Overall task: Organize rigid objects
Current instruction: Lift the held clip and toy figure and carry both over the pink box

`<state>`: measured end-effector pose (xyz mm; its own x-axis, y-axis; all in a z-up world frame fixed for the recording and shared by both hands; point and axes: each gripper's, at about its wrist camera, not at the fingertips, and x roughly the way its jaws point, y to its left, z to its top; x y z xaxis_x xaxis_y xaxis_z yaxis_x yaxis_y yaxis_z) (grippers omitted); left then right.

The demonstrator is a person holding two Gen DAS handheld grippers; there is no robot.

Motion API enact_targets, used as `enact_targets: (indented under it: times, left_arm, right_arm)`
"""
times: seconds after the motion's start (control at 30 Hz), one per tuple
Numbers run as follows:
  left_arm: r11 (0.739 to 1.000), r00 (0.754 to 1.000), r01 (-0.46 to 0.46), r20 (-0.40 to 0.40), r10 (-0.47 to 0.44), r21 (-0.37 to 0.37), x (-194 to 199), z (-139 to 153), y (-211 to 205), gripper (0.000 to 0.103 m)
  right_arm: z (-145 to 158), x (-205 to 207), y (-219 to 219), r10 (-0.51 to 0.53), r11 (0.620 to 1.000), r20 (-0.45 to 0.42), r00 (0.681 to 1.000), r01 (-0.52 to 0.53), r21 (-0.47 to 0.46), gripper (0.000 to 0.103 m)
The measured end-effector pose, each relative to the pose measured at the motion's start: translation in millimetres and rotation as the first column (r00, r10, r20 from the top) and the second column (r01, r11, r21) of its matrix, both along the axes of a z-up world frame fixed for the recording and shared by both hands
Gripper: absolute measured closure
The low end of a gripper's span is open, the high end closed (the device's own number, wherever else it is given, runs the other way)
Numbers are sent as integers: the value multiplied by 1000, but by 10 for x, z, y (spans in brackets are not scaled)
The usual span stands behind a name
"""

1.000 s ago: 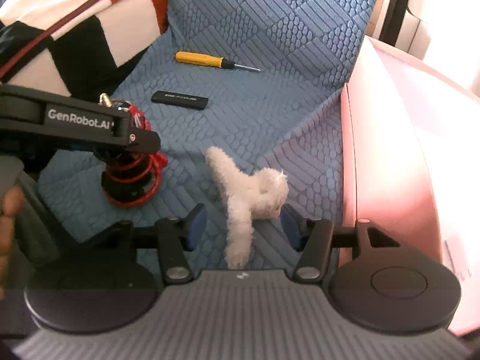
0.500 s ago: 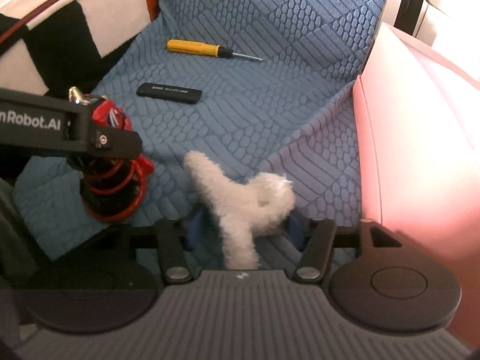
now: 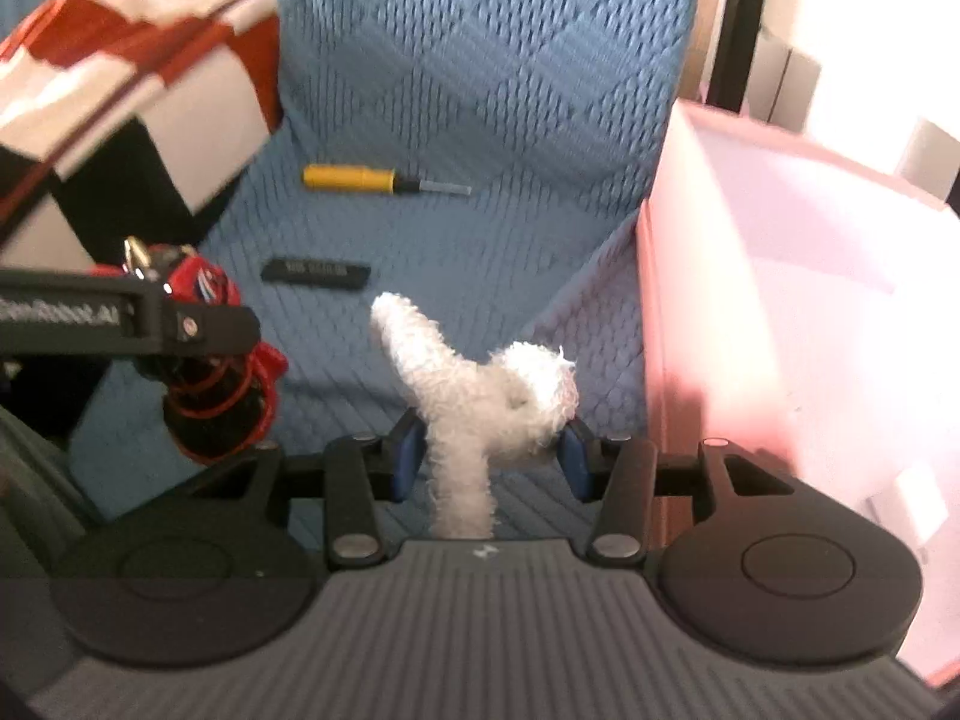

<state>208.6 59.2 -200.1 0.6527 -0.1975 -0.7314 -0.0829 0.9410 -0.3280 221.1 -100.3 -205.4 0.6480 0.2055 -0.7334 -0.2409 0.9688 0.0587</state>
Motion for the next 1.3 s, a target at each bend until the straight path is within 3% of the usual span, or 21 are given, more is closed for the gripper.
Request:
enact_targets:
  times: [0.57,1.3]
  left_arm:
    - [999,995,-7,97,11,-38,-411,797,-72,39]
    - [992,985,110,139,-102,-54,-447,1121,-624,39]
  right_arm:
    - [930,-501,-289,-37,997,120,992,29,70,53]
    - [1129,-766,-753,-130,989,129,983,119,92,53]
